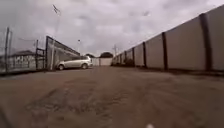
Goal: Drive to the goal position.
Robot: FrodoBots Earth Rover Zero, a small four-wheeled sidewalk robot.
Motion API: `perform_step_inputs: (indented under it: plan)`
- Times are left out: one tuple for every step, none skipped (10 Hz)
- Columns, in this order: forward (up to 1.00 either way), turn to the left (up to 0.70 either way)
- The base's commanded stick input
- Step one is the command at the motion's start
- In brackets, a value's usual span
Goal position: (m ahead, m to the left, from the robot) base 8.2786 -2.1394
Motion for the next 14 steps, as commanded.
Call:
perform_step_inputs:
  plan:
    - [0.60, -0.02]
    - [0.60, -0.07]
    - [0.60, -0.14]
    - [0.60, -0.15]
    - [0.60, -0.13]
    - [0.60, -0.07]
    - [0.60, -0.02]
    - [0.60, 0.00]
    - [0.60, 0.00]
    - [0.60, 0.00]
    - [0.60, 0.00]
    - [0.60, 0.00]
    - [0.60, 0.00]
    - [0.60, 0.00]
